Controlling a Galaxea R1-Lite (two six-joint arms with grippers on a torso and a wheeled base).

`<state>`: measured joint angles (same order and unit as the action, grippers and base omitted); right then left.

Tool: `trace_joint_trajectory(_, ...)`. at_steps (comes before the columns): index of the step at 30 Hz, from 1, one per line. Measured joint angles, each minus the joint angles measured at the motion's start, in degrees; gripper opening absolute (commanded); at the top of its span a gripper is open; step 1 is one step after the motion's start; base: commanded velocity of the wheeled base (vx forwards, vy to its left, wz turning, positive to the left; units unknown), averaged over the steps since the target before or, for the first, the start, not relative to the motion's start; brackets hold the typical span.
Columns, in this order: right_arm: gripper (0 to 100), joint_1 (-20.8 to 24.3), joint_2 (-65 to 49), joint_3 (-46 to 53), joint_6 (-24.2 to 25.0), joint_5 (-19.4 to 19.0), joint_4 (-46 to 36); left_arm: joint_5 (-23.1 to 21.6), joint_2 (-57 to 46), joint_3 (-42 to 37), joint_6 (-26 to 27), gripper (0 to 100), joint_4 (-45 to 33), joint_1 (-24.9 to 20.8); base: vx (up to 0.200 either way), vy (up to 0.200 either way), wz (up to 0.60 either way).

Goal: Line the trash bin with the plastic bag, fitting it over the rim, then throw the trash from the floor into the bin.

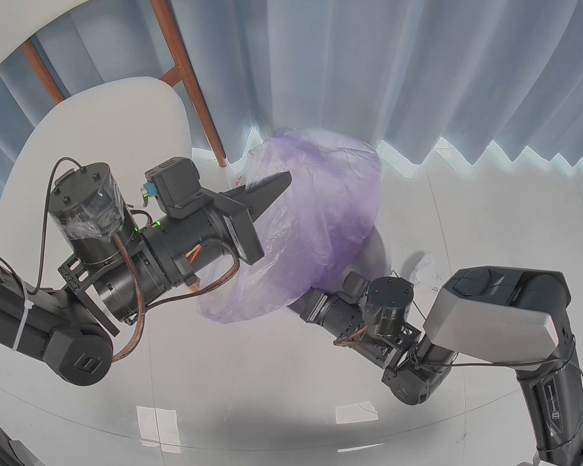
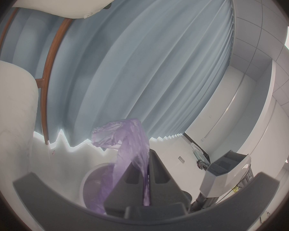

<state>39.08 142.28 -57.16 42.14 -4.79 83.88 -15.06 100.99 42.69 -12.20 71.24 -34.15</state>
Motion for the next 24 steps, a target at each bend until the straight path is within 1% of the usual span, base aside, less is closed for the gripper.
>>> trace_joint_trajectory(5, 0, 2.2, -2.7, 8.4, 0.5, -0.4, 0.4, 0.0, 0.3, 0.2, 0.0, 0, -0.2, 0.2, 0.0, 0.0, 0.0)
trace_joint_trajectory(9, 0, 3.9, -6.6, 17.6, 0.7, -2.1, 1.3, 0.0, 0.4, 0.2, 0.0, 0, -0.2, 0.2, 0.0, 0.0, 0.0)
trace_joint_trajectory(15, 0, 5.3, -13.9, 34.2, -2.3, -4.8, 3.4, 0.0, 0.5, -0.4, -0.2, 0, -0.1, 0.1, 0.0, 0.0, 0.0)
trace_joint_trajectory(17, 0, 4.8, -16.6, 39.8, -3.6, -5.6, 4.1, -0.1, 0.5, -0.9, -0.4, 0, -0.1, 0.1, 0.0, 0.0, 0.0)
trace_joint_trajectory(21, 0, 1.6, -21.3, 47.4, -6.0, -6.4, 5.0, -0.2, 0.4, -2.3, -0.7, 0, -0.1, -0.1, 0.2, 0.0, 0.0)
trace_joint_trajectory(22, 0, 0.2, -22.4, 48.6, -7.3, -6.6, 5.0, -0.2, 0.3, -2.6, -0.7, 0, 0.0, -0.1, 0.2, 0.0, 0.0)
trace_joint_trajectory(24, 0, -3.1, -24.2, 49.9, -11.6, -6.8, 5.1, -0.4, 0.0, -3.3, -0.7, 0, 0.0, -0.2, 0.2, 0.0, 0.0)
